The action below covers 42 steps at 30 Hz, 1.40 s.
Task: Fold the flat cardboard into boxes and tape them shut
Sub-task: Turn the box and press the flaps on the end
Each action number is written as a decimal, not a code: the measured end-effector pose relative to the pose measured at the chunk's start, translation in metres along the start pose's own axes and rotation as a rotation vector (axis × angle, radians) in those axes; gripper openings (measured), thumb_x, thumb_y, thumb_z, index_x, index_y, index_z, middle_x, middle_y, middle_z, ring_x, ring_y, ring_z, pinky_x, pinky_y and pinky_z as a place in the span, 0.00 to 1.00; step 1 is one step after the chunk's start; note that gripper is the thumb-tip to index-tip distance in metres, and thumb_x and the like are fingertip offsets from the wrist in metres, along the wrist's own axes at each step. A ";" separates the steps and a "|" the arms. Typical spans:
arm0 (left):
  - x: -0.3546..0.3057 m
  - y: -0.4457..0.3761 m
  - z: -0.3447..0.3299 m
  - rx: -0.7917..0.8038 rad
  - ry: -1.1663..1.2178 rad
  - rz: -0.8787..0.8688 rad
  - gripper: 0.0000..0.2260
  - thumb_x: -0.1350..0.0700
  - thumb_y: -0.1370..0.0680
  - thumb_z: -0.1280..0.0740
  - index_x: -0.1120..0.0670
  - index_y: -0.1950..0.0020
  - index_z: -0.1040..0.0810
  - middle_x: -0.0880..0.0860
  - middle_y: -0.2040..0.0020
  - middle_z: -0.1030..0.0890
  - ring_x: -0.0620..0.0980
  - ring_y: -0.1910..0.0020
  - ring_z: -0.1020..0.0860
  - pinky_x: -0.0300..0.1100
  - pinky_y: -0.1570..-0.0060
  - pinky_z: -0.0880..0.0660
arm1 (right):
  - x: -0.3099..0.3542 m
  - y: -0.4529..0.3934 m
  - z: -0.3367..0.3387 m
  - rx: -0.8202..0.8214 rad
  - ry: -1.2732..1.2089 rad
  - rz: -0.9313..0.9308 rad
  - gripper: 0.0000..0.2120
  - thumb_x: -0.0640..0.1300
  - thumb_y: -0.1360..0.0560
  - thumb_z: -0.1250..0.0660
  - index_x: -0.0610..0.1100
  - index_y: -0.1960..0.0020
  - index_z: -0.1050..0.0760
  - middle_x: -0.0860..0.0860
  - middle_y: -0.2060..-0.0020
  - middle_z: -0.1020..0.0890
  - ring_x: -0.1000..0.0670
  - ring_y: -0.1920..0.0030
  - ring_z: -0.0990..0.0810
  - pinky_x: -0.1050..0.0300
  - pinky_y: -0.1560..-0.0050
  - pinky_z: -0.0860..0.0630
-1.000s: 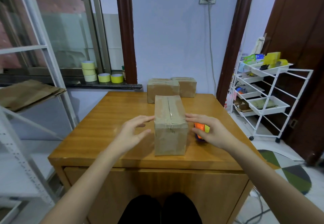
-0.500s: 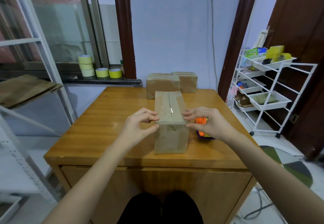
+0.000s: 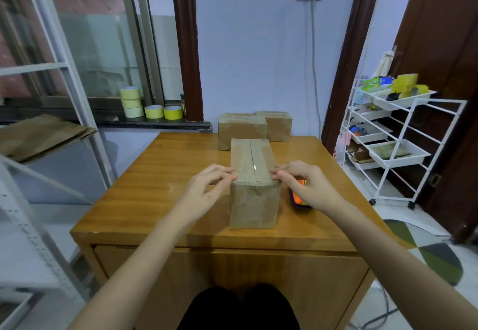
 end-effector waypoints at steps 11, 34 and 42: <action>-0.004 0.005 -0.010 -0.093 -0.372 -0.159 0.16 0.45 0.22 0.39 0.54 0.45 0.21 0.45 0.43 0.23 0.40 0.48 0.23 0.41 0.49 0.23 | 0.009 0.014 -0.018 -0.118 0.342 0.224 0.14 0.52 0.22 0.40 0.42 0.51 0.24 0.48 0.50 0.19 0.45 0.46 0.22 0.49 0.53 0.22; 0.006 0.012 -0.018 -0.178 0.035 0.089 0.04 0.57 0.22 0.34 0.52 0.48 0.22 0.44 0.41 0.24 0.43 0.43 0.23 0.41 0.42 0.25 | -0.009 0.029 -0.036 -0.217 -0.265 -0.075 0.08 0.42 0.24 0.36 0.54 0.49 0.30 0.58 0.41 0.25 0.55 0.33 0.30 0.45 0.35 0.29; -0.006 0.003 -0.016 -0.278 -0.214 0.115 0.09 0.50 0.28 0.27 0.52 0.56 0.25 0.43 0.50 0.23 0.43 0.49 0.22 0.48 0.49 0.23 | -0.001 0.020 -0.034 -0.366 -0.102 -0.054 0.12 0.46 0.29 0.26 0.51 0.55 0.31 0.58 0.52 0.24 0.54 0.42 0.25 0.54 0.48 0.26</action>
Point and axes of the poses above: each hand's wrist, its own y-axis away from the middle knuckle, its own z-axis out of the back of the hand, x = y × z, the point moved 7 cm from there along -y, towards the middle knuckle
